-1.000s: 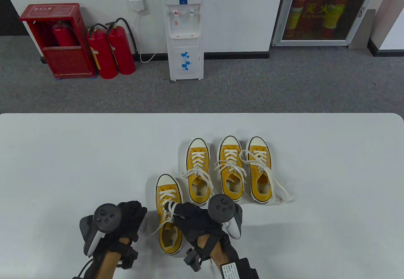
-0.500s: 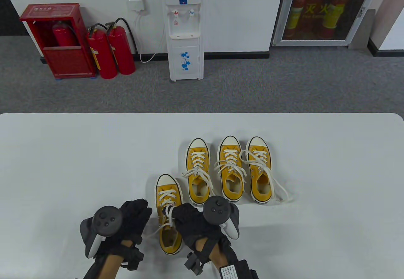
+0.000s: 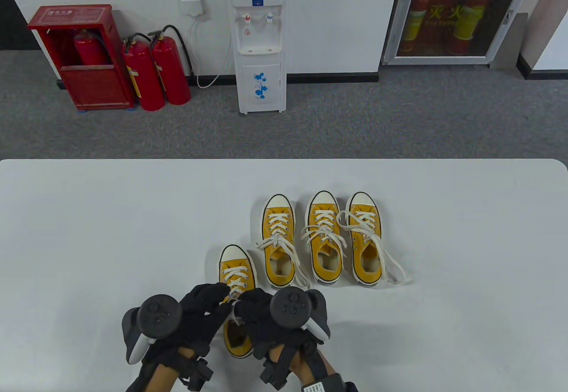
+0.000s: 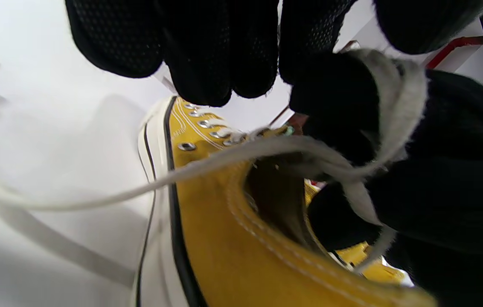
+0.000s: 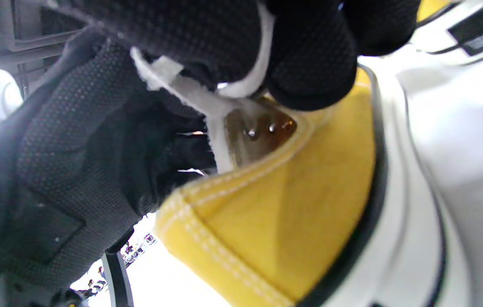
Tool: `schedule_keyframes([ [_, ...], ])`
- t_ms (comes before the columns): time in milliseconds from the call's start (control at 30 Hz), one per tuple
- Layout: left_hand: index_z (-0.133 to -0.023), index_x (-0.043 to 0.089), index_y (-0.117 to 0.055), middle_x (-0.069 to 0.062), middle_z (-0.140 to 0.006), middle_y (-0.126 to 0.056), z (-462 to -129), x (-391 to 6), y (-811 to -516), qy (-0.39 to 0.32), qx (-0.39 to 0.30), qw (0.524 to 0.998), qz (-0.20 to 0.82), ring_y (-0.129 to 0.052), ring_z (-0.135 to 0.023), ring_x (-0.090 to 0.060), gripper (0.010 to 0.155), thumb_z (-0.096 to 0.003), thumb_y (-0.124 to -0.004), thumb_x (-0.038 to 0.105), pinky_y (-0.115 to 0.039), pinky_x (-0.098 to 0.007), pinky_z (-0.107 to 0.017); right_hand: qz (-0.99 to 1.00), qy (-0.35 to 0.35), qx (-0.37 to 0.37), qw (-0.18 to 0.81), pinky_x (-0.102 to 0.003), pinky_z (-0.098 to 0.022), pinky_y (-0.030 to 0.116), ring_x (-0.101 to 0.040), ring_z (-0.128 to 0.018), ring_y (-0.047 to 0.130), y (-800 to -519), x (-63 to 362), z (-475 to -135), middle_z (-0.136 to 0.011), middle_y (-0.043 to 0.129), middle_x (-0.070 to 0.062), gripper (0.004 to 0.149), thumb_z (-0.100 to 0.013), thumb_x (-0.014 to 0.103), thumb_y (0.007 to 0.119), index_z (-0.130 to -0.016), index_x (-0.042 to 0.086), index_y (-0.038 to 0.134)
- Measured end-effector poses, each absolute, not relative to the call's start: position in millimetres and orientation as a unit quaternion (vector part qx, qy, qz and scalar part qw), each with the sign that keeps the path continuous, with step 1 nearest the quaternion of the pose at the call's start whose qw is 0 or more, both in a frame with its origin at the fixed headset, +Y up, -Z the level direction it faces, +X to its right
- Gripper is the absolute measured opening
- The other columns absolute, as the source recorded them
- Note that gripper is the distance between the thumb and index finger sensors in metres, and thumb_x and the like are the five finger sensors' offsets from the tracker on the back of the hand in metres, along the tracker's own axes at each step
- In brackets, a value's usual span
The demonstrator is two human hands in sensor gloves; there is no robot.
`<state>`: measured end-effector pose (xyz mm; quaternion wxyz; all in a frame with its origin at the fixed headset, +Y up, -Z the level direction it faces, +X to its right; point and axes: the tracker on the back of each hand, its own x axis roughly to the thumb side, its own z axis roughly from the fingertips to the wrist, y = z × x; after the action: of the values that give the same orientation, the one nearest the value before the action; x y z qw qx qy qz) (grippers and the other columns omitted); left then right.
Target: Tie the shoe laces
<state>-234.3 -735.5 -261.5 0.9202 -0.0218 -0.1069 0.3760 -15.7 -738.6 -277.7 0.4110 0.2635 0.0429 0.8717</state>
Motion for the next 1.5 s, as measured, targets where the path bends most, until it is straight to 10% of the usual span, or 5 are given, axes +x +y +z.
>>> schedule_keyframes([
  [1500, -0.085, 0.030, -0.082, 0.000, -0.089, -0.091, -271, -277, -735, 0.030, 0.009, 0.964, 0.264, -0.101, -0.066, -0.028, 0.040, -0.0494, -0.076, 0.046, -0.081, -0.055, -0.056, 0.851, 0.039, 0.166, 0.496, -0.058, -0.061, 0.063, -0.024, -0.057, 0.089, -744, 27, -298, -0.104, 0.056, -0.012, 0.043, -0.041, 0.014, 0.082, -0.083, 0.012, 0.084],
])
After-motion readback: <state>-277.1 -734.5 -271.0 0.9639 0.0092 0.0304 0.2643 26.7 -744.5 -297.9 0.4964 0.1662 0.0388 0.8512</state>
